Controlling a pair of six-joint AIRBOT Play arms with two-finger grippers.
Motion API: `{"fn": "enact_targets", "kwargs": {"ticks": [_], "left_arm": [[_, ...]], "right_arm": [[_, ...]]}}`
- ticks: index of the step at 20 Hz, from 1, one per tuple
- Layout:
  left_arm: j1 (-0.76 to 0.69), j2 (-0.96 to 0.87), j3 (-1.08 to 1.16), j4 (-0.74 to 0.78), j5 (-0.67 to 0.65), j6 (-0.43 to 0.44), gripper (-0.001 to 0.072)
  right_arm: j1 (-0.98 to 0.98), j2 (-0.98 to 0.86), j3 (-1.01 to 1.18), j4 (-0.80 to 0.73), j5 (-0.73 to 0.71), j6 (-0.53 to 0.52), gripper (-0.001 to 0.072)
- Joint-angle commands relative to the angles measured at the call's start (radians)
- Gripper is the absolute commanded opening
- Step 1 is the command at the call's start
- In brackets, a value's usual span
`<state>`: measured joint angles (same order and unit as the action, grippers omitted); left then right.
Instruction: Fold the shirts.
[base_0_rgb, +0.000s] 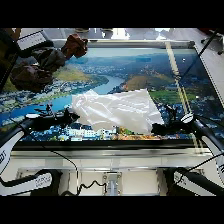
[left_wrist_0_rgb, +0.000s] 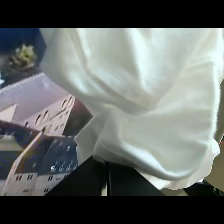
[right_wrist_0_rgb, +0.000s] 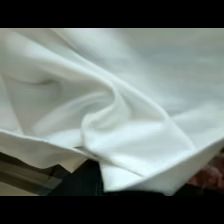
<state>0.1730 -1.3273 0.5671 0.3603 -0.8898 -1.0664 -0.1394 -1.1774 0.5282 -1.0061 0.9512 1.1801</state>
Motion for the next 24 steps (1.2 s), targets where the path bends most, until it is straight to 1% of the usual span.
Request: {"fn": "enact_targets", "kwargs": {"ticks": [1, 3, 4, 5, 7, 8, 9, 10, 11, 13, 15, 17, 18, 19, 22, 24], "left_arm": [[0.000, 0.000, 0.001, 0.000, 0.002, 0.002, 0.0019], [0.000, 0.000, 0.003, -0.005, -0.001, 0.002, 0.0019], [0.000, 0.000, 0.009, -0.016, -0.019, 0.022, 0.0019], [0.000, 0.000, 0.026, -0.039, -0.069, 0.067, 0.0019], [0.000, 0.000, 0.095, -0.121, -0.237, 0.161, 0.0018], [0.000, 0.005, 0.143, -0.168, -0.305, 0.174, 0.0017], [0.000, 0.017, 0.200, -0.222, -0.342, 0.174, 0.0017], [0.000, 0.034, 0.257, -0.265, -0.338, 0.172, 0.0016], [0.000, 0.052, 0.328, -0.290, -0.312, 0.154, 0.0015], [0.000, 0.061, 0.503, -0.241, -0.284, 0.068, 0.0015], [-0.002, 0.061, 0.701, -0.093, -0.254, -0.052, 0.0014], [-0.006, 0.056, 0.899, 0.089, -0.214, -0.190, 0.0014], [-0.007, 0.047, 0.995, 0.156, -0.216, -0.254, 0.0014], [-0.007, 0.035, 1.072, 0.184, -0.229, -0.293, 0.0014], [-0.011, 0.002, 1.231, 0.189, -0.268, -0.355, 0.0014], [-0.011, -0.008, 1.292, 0.177, -0.314, -0.367, 0.0014]], "right_arm": [[0.002, 0.000, 0.000, 0.015, -0.050, -0.002, 0.0026], [0.002, 0.001, 0.000, 0.016, -0.065, -0.009, 0.0025], [0.002, 0.001, 0.010, 0.017, -0.063, -0.028, 0.0024], [0.002, 0.001, 0.036, 0.016, -0.048, -0.037, 0.0024], [0.002, 0.002, 0.128, 0.027, 0.006, -0.090, 0.0024], [0.002, 0.006, 0.187, 0.031, 0.041, -0.111, 0.0024], [0.002, 0.015, 0.257, 0.032, 0.075, -0.127, 0.0023], [0.002, 0.027, 0.324, 0.026, 0.091, -0.134, 0.0023], [0.002, 0.041, 0.398, 0.018, 0.092, -0.133, 0.0023], [0.002, 0.050, 0.552, 0.007, 0.092, -0.133, 0.0022], [0.002, 0.050, 0.707, -0.028, 0.080, -0.134, 0.0022], [0.002, 0.050, 0.861, -0.122, 0.064, -0.122, 0.0023], [0.002, 0.050, 0.933, -0.159, 0.068, -0.116, 0.0022], [0.002, 0.050, 0.993, -0.187, 0.077, -0.111, 0.0022], [0.002, 0.050, 1.155, -0.222, 0.091, -0.112, 0.0022], [0.003, 0.050, 1.260, -0.221, 0.108, -0.129, 0.0022]]}}
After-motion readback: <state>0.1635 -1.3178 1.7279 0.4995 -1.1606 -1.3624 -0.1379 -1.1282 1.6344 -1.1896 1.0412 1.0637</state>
